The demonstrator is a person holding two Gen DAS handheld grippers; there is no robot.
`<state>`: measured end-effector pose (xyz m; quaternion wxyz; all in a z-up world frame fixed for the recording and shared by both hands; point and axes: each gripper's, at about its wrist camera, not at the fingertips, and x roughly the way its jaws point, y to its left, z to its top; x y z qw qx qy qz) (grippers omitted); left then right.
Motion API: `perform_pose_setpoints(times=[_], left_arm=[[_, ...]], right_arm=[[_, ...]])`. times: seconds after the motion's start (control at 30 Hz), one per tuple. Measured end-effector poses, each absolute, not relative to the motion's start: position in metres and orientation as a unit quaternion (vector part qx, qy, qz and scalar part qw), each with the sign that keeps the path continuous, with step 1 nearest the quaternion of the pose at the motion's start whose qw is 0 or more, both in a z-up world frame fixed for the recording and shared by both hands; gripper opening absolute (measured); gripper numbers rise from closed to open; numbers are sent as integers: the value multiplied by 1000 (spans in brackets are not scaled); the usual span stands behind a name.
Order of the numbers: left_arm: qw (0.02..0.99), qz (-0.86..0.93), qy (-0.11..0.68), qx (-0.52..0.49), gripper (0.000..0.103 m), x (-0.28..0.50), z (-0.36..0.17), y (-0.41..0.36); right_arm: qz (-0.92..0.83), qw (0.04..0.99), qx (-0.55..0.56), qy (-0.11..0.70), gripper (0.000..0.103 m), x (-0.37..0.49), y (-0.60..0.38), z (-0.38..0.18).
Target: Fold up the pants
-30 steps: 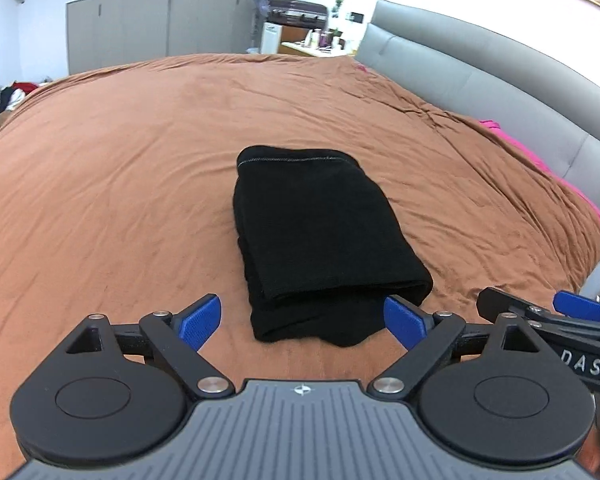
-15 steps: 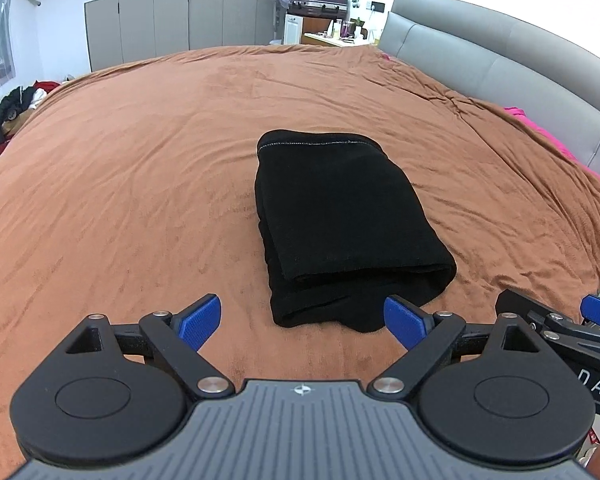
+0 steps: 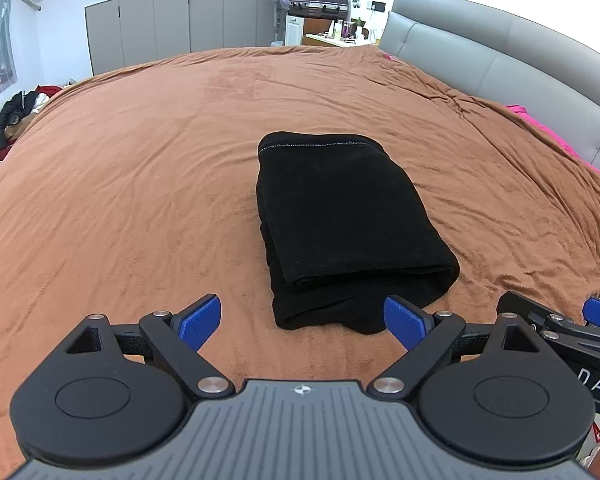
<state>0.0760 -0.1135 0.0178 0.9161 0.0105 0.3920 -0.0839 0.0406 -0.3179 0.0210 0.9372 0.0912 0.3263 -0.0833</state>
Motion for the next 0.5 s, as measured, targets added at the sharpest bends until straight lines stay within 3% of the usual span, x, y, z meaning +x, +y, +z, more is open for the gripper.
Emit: perform_pose_setpoints(times=[0.5], left_arm=[[916,-83,391,10,103,78,19,-111]], right_arm=[[-87,937,91,327,98,40,-317,22]])
